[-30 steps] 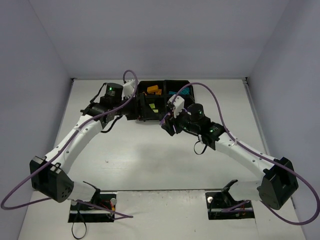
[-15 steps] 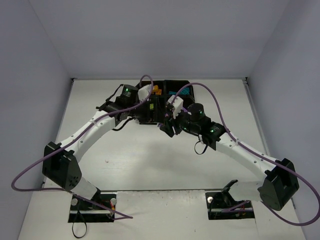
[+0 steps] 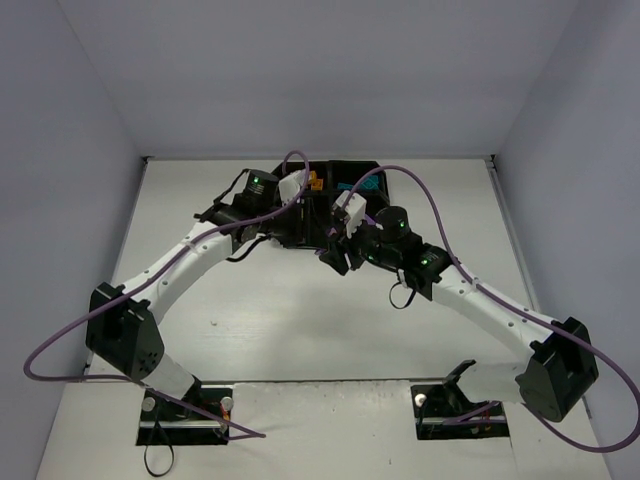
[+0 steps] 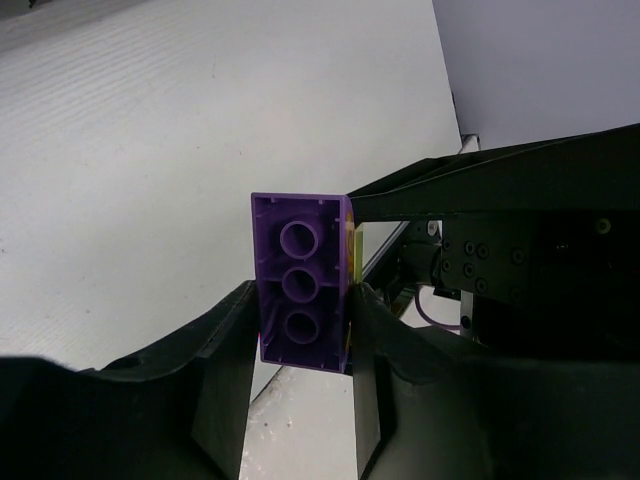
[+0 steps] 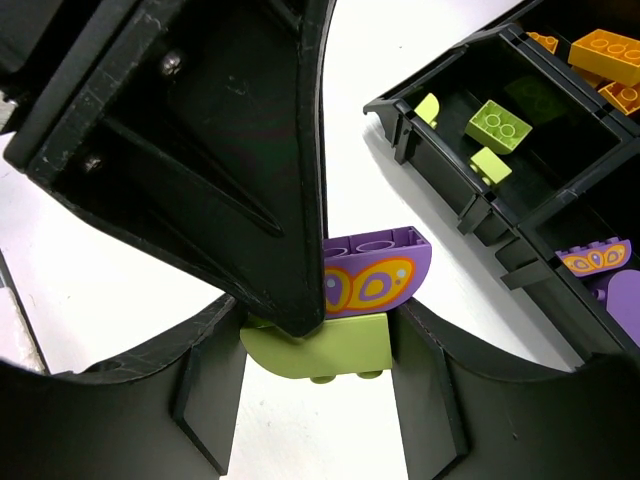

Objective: Sort the legos into containers by color

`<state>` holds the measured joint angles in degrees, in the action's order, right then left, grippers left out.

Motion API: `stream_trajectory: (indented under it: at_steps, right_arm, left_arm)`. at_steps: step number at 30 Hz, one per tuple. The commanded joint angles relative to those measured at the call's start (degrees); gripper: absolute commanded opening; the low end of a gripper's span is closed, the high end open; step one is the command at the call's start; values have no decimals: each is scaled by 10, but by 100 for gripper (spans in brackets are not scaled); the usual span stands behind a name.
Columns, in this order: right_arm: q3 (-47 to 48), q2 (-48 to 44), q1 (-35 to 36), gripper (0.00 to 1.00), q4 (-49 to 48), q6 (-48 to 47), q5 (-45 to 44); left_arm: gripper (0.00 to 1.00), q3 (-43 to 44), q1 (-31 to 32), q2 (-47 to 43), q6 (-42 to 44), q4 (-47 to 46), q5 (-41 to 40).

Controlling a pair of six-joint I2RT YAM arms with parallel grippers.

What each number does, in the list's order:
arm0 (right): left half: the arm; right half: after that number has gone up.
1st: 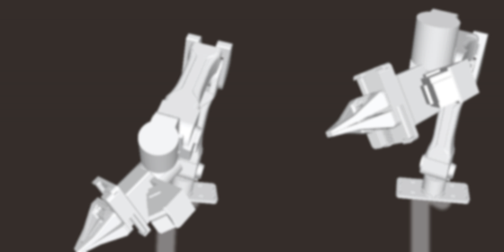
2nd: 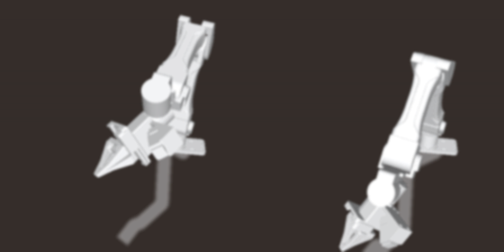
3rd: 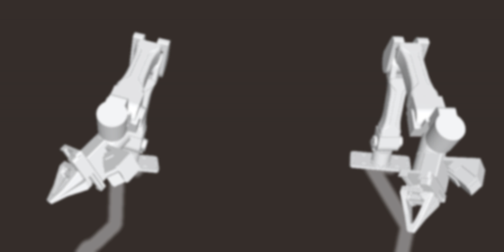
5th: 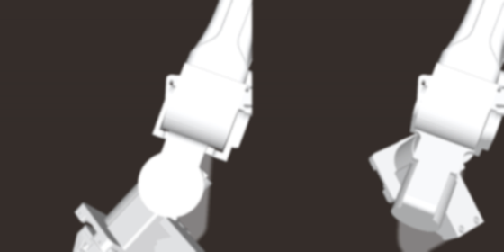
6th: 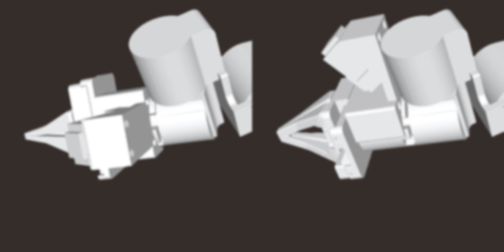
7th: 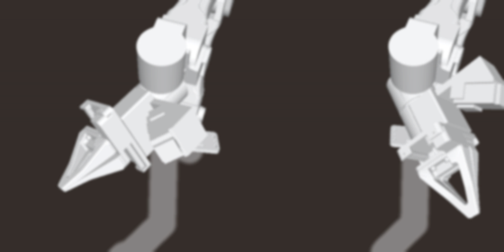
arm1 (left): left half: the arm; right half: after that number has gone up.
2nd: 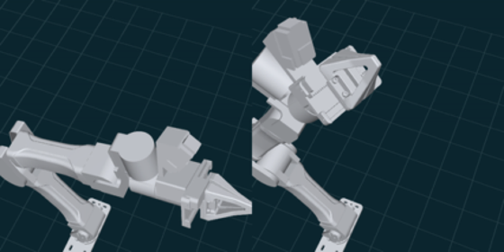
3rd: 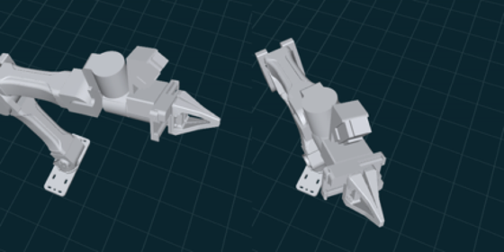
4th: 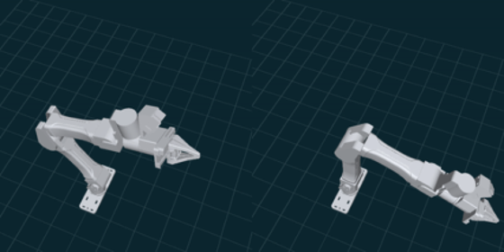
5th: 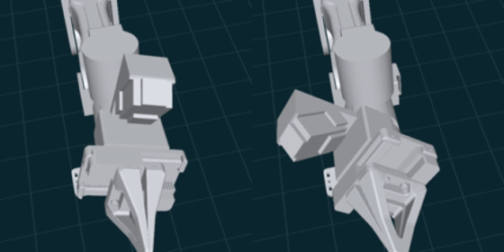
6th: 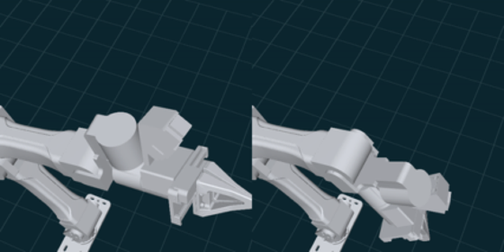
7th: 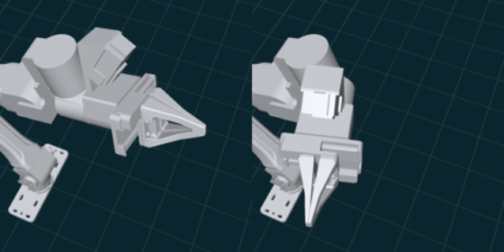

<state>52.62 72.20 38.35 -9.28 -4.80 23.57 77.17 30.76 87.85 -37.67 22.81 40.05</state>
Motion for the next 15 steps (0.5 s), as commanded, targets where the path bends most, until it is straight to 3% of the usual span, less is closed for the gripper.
stream_trajectory:
  at_steps: [1,8,15]
  right_arm:
    - [22,-16,3,0,-30,-2,14]
    - [-4,-19,2,0,-23,-1,-2]
    - [-23,-22,2,0,-12,-7,-16]
  left_arm:
    - [15,23,1,-26,21,-25,-2]
    - [12,44,-11,-44,56,21,-16]
    - [11,49,-62,-62,66,37,5]
